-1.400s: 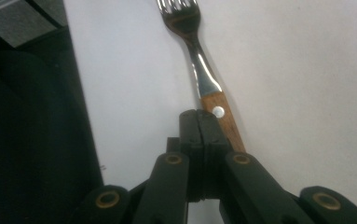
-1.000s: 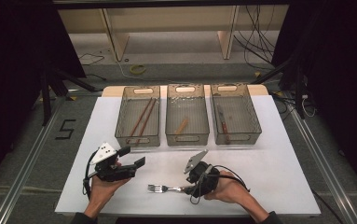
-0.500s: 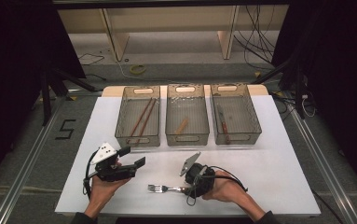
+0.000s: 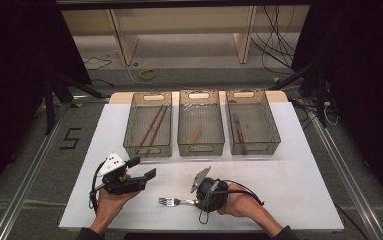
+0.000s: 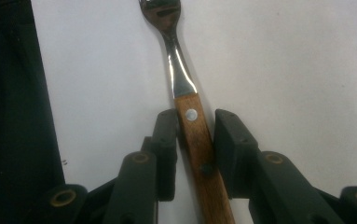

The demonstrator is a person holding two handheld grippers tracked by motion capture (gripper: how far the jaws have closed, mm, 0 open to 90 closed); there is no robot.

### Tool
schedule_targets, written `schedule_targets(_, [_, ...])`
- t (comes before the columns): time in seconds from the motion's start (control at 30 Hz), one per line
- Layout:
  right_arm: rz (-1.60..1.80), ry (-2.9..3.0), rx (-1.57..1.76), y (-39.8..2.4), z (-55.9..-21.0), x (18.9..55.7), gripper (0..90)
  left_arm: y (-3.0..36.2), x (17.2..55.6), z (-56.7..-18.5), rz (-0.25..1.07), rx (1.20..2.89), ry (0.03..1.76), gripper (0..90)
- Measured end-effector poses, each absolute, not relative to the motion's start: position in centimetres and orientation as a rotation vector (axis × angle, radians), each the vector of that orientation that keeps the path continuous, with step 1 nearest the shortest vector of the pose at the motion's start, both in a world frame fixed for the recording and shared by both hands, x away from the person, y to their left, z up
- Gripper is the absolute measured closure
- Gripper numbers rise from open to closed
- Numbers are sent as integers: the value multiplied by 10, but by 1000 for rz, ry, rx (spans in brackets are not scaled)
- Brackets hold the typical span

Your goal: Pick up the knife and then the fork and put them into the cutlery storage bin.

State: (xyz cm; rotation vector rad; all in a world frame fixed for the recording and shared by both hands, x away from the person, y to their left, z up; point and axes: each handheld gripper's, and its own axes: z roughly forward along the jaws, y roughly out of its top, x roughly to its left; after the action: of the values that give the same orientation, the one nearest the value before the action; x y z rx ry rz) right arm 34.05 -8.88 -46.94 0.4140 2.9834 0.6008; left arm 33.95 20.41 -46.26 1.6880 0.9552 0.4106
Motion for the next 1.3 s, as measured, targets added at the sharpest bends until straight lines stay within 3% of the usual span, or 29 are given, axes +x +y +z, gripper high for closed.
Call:
schedule_targets(0.23, [586, 2996, 363, -87, -469, 338, 773, 204, 339, -462, 410, 1686, 958, 204])
schedule_targets(1.3, [761, 2935, 567, -108, -452, 353, 777, 204, 340, -464, 401, 1685, 958, 204])
